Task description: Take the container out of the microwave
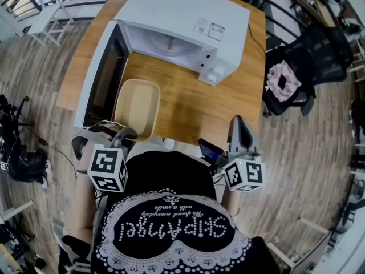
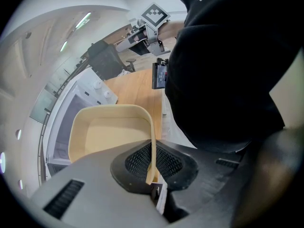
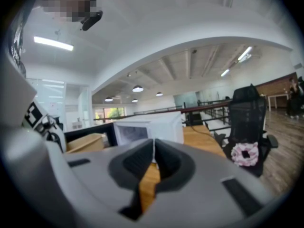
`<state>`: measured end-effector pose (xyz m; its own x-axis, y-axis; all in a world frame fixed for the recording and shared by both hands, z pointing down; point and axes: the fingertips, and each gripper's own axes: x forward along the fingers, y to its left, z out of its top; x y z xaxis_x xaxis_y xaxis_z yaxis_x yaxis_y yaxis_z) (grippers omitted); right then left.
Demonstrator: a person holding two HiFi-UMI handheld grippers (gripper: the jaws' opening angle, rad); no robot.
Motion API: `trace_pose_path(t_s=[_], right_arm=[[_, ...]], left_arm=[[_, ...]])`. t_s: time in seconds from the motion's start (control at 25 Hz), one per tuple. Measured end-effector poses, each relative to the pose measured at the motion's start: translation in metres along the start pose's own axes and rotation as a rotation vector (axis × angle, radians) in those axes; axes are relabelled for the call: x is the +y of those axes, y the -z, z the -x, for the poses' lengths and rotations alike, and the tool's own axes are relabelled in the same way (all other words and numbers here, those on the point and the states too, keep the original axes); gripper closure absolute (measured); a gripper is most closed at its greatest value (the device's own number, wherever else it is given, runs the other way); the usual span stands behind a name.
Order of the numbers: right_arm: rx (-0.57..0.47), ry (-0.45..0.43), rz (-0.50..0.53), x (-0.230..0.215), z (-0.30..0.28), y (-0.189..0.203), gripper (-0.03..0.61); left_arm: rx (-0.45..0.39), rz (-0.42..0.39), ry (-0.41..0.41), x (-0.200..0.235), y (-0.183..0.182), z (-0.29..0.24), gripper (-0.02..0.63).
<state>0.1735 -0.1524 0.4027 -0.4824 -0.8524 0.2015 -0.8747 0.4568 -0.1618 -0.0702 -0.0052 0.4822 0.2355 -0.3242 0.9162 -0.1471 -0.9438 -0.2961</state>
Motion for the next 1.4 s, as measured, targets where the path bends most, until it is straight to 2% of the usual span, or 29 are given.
trace_pose_path(t_s=[0.64,1.4], right_arm=[[0.016,-0.009,-0.004,-0.003,-0.003,0.005,0.545],[0.030,-0.003,0.001,-0.008,0.005,0.012,0.545]], left_arm=[[0.025,-0.001,0.008,-0.001,0.000,-0.002,0.588],[0.017,-0.024,0.022,-0.006,-0.011,-0.007,0.588]])
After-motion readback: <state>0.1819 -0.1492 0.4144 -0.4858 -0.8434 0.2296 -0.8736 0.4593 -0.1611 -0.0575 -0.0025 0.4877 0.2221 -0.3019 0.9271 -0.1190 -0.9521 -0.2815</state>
